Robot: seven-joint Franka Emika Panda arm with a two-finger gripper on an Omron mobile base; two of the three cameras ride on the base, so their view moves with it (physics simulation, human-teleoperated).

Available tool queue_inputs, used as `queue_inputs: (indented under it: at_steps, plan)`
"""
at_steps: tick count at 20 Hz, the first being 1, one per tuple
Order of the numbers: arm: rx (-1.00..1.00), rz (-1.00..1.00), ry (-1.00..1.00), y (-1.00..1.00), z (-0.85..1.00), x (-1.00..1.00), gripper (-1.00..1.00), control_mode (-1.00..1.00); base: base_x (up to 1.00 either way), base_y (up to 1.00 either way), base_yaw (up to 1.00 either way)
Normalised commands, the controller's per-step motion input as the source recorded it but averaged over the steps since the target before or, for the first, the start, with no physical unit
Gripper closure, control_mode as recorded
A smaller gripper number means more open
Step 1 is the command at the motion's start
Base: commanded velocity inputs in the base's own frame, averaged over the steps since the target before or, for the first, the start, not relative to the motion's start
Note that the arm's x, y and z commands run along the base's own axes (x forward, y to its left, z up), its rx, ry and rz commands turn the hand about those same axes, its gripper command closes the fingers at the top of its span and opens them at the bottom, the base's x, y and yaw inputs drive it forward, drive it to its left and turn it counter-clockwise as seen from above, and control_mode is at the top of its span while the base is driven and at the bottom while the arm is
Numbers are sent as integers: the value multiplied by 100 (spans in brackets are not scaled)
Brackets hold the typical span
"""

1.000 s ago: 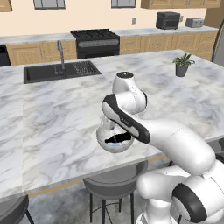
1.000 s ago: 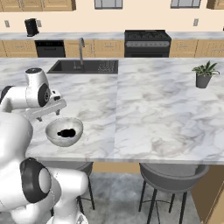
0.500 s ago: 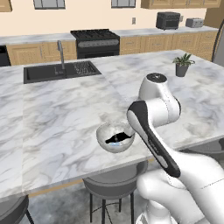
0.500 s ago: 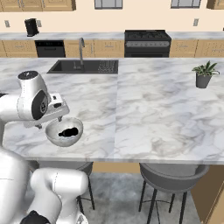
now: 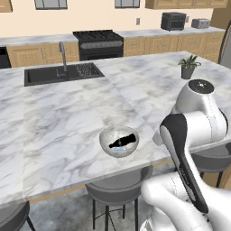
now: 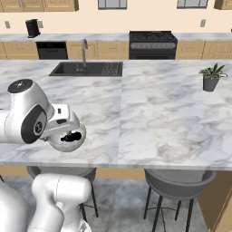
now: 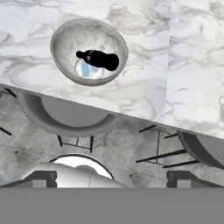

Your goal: Open the fridge, grab two sodas, and place both sodas inside the bowl with ice on the dining counter.

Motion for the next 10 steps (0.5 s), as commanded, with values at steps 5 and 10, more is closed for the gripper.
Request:
queue_inputs:
  at_steps: [5, 10]
  plan:
    - [1, -24, 0, -62, 37, -50, -100, -100, 0, 0, 0]
    - [1, -21, -1, -29, 3, -49, -100, -100, 0, 0, 0]
